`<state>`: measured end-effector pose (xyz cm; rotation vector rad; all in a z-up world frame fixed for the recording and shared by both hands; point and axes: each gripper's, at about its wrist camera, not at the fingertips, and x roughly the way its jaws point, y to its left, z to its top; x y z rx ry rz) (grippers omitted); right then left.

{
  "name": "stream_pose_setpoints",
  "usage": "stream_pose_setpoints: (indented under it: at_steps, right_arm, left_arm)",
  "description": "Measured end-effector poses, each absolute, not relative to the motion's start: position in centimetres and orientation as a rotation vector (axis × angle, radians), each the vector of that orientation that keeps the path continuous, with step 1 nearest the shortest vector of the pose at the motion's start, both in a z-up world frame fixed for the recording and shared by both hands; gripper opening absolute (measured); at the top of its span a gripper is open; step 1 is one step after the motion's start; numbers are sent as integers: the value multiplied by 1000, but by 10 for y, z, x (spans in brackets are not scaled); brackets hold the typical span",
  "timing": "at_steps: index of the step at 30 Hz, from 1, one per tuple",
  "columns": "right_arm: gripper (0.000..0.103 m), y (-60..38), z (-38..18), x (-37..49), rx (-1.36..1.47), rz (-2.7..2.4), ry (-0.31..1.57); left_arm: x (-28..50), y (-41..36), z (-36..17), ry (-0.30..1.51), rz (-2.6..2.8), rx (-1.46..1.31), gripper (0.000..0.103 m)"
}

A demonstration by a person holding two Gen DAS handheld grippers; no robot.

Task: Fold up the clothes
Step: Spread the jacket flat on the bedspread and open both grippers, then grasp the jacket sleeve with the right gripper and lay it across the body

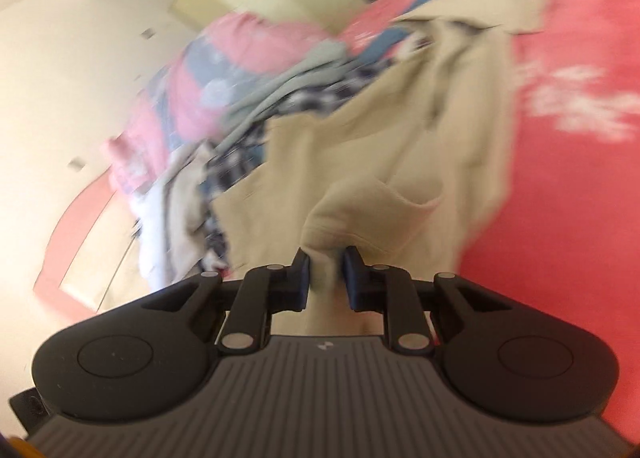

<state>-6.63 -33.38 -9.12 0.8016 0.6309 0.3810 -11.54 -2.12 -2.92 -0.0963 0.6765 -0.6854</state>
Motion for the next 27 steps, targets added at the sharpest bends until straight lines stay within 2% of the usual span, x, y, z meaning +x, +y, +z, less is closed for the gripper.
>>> stream_pose_setpoints:
  at_steps: [4, 6, 8, 9, 10, 14, 17, 21, 23, 24, 25, 27]
  right_arm:
    - [24, -313, -116, -26, 834, 485, 792]
    - [26, -322, -120, -27, 876, 516, 810]
    - [38, -343, -114, -40, 908, 540, 750]
    - [47, -358, -109, -49, 924, 538, 704]
    - [50, -376, -103, -57, 934, 519, 649]
    - [52, -440, -99, -57, 911, 284, 600]
    - [52, -463, -118, -28, 885, 140, 688]
    - [48, -461, -133, 12, 845, 117, 719]
    - [33, -455, -133, 29, 812, 107, 726]
    - [16, -452, -133, 37, 795, 102, 730]
    - [6, -449, -132, 46, 779, 97, 734]
    - [2, -454, -135, 46, 825, 97, 718]
  left_arm:
    - [-91, -65, -46, 770, -676, -49, 76]
    - [-85, -72, -53, 794, -653, -17, 75]
    - [-82, -76, -60, 811, -639, 5, 75]
    - [-81, -75, -63, 818, -638, 5, 75]
    - [-80, -72, -66, 826, -635, 4, 75]
    - [-76, -63, -72, 846, -635, -28, 75]
    - [-72, -60, -74, 851, -636, -50, 75]
    - [-69, -56, -72, 861, -611, -69, 75]
    - [-71, -49, -68, 859, -597, -89, 75]
    - [-71, -45, -67, 857, -588, -102, 75]
    - [-71, -42, -65, 854, -578, -117, 75]
    - [-71, -34, -62, 849, -557, -149, 75]
